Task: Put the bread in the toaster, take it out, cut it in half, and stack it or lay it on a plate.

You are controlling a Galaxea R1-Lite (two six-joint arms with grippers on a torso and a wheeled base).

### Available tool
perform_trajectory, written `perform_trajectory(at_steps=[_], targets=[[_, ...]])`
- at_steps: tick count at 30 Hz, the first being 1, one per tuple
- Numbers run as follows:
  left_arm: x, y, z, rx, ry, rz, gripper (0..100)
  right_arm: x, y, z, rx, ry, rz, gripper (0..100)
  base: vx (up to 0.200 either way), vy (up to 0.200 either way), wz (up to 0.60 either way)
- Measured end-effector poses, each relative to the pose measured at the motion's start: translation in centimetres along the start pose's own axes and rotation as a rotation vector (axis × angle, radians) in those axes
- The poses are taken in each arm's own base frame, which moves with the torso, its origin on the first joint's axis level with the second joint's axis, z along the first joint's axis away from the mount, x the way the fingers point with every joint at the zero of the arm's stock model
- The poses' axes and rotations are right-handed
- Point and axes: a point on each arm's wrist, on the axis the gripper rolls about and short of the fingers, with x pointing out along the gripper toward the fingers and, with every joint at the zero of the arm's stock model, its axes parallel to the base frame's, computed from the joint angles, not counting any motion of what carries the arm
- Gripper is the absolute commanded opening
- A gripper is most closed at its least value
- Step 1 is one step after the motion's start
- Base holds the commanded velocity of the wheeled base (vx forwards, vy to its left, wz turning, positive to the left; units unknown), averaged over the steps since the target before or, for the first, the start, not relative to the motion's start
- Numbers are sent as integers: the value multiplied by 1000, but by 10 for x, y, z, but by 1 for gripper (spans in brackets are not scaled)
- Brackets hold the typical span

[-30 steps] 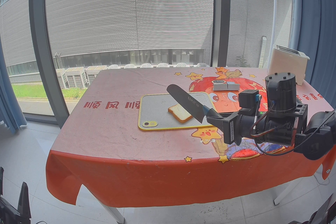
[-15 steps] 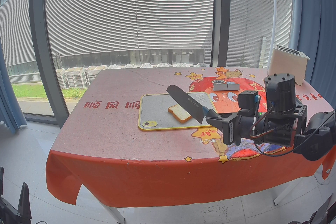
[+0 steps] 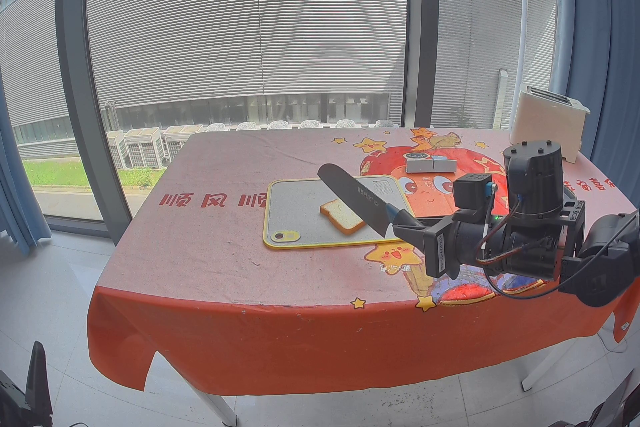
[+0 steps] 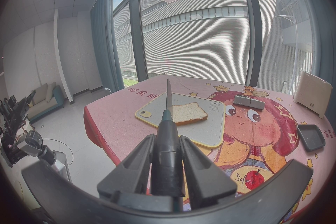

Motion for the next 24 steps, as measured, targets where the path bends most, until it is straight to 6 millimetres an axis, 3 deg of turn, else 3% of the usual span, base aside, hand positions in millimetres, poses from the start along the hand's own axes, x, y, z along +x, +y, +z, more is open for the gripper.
perform_trajectory(at_steps=[24], targets=[[23, 0, 8, 25, 70, -53, 100, 0, 0, -1, -2, 3, 0, 0, 0, 0, 0]])
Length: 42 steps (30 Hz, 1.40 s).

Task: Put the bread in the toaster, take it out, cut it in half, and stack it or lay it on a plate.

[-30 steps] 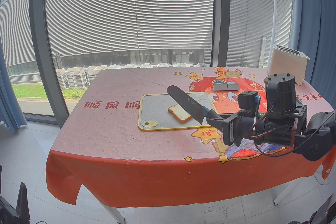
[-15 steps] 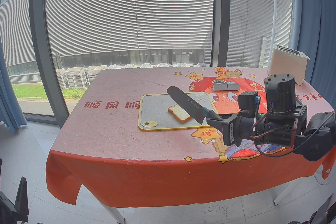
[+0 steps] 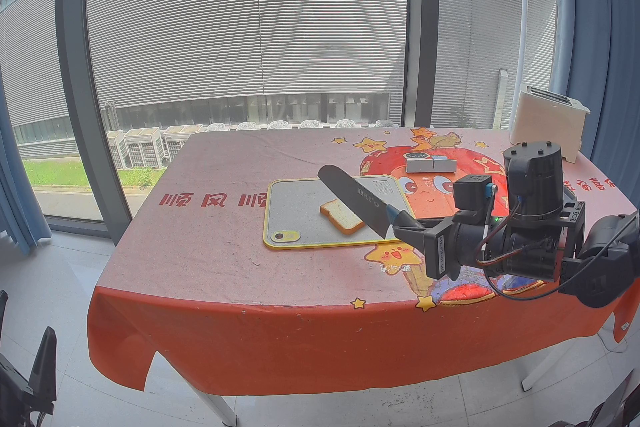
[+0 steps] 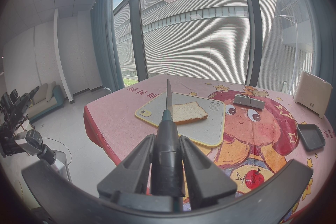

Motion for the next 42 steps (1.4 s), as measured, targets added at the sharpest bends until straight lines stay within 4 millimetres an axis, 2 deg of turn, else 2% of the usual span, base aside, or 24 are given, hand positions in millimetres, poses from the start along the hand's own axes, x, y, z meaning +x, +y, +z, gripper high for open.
perform_trajectory(at_steps=[15, 42], targets=[[23, 2, 4, -19, 119, -54, 100, 0, -1, 0, 1, 2, -2, 0, 0, 0, 0], [78, 8, 15, -29, 164, -91, 100, 0, -3, 0, 3, 0, -8, 0, 0, 0, 0]])
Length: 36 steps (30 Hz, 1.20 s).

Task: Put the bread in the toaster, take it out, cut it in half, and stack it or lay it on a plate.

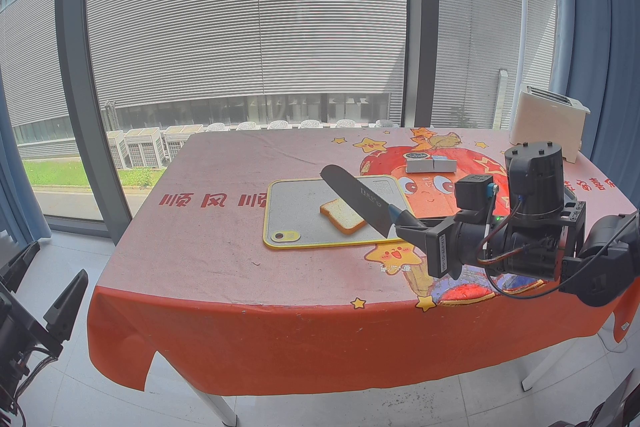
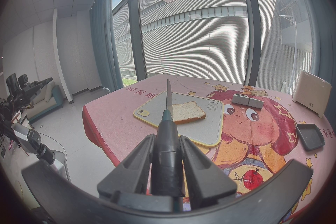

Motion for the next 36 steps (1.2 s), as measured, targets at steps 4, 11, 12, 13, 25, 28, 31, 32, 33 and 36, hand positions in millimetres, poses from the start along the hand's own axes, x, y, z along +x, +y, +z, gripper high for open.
perform_trajectory(at_steps=[4, 11, 12, 13, 25, 28, 31, 32, 33, 36], targets=[[10, 2, 4, 1, -9, -5, 100, 0, 0, 0, 0, -1, -1, 0, 0, 0, 0], [26, 5, 8, 5, -14, -8, 100, 1, -1, 0, 0, -2, -2, 0, 0, 0, 0], [29, 6, 8, 6, -10, -12, 0, 1, -1, 0, 1, -1, -2, 0, 0, 0, 0], [31, 6, 7, 6, -4, -17, 0, 1, -1, 0, 1, -1, -2, 0, 0, 0, 0], [59, 0, 14, -3, 29, -120, 0, 2, -1, 0, 0, 0, -2, 0, 0, 0, 0], [67, -1, 16, -3, 37, -136, 0, 2, -1, 0, 0, 1, -2, 0, 0, 0, 0], [74, -4, 18, -6, 42, -164, 0, 2, -1, -1, 1, 2, -2, 0, 0, 0, 0], [76, -5, 19, -7, 42, -172, 0, 2, -1, -1, 1, 2, -2, 0, 0, 0, 0], [80, -7, 19, -8, 46, -184, 0, 2, -1, -1, 1, 2, -2, 0, 0, 0, 0], [88, -9, 20, -8, 56, -202, 0, 2, 0, -1, 1, 5, -1, 0, 0, 0, 0]])
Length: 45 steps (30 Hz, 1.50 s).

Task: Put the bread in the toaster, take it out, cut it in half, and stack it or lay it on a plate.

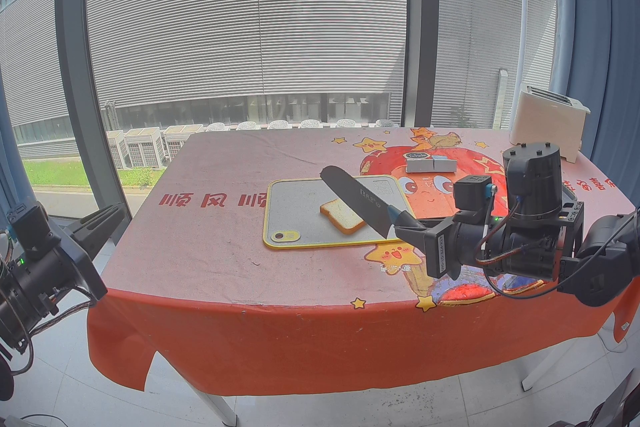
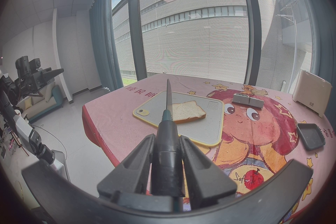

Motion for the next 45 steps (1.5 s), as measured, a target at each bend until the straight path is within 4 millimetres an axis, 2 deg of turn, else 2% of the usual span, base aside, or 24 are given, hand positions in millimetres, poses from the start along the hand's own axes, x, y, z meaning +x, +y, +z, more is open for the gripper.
perform_trajectory(at_steps=[21, 45], targets=[[62, 13, 26, 0, -28, -14, 0, 3, -1, -2, 0, 11, -2, 0, 0, 0, 0], [123, 26, 46, 6, -76, -39, 0, 0, -2, -2, -10, 9, -9, 0, 0, 0, 0]])
